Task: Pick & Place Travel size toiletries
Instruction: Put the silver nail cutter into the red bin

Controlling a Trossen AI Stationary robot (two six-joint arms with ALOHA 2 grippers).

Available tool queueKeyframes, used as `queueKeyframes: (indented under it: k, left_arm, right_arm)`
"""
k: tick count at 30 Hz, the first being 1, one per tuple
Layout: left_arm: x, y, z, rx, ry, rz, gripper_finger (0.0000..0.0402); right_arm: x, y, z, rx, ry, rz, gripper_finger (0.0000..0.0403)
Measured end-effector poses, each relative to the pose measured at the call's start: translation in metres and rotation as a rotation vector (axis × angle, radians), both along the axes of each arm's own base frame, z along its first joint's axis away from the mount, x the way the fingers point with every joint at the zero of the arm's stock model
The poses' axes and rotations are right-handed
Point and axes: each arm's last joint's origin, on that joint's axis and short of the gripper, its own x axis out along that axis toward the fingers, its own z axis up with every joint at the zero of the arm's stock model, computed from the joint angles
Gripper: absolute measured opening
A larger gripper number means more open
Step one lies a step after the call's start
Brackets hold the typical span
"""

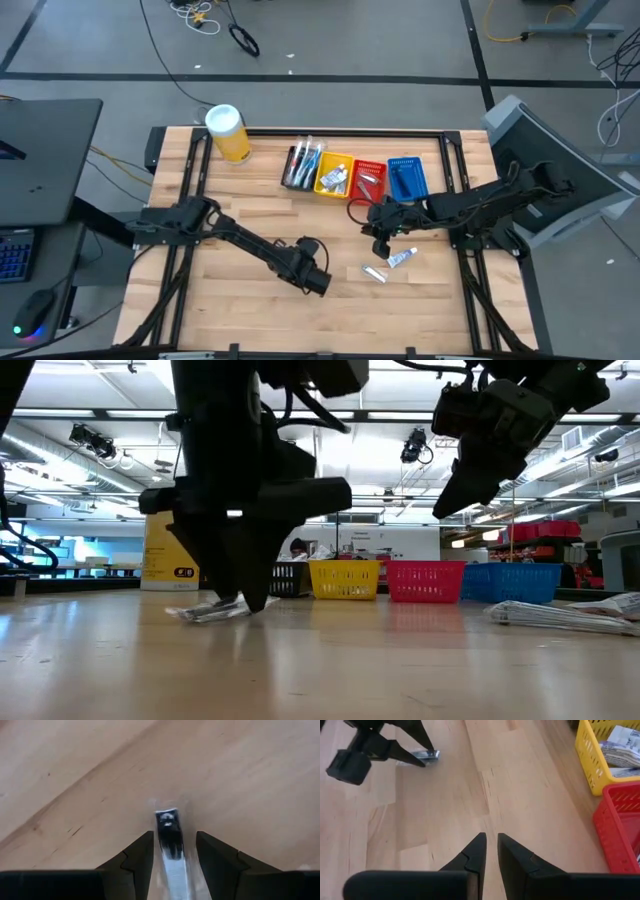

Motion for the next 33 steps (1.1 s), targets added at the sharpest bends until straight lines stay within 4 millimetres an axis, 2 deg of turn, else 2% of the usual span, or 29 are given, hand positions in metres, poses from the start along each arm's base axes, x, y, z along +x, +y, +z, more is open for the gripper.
queueKeyframes:
  k: [10, 20, 23, 29, 33]
  left_arm:
    - [-0.006, 0.005, -0.014, -0.002, 0.007, -0.036, 0.0155]
    - [-0.003, 0.005, -0.015, -0.001, -0.008, -0.060, 0.0154]
    - [-0.003, 0.004, -0.016, 0.005, -0.014, -0.061, 0.0139]
    - [-0.001, 0.004, -0.016, 0.016, -0.032, -0.071, 0.0080]
    - [0.000, 0.005, -0.009, 0.056, -0.054, -0.105, 0.0067]
  right_arm:
    - [0.002, 0.000, 0.002, 0.005, -0.031, 0.000, 0.0056]
    - [0.003, 0.000, 0.003, 0.007, -0.037, 0.000, 0.0056]
    - [0.003, 0.000, 0.003, 0.007, -0.038, 0.000, 0.0056]
    - [0.003, 0.000, 0.003, 0.009, -0.037, -0.001, 0.0056]
    - [0.002, 0.001, 0.002, 0.016, -0.029, 0.006, 0.0056]
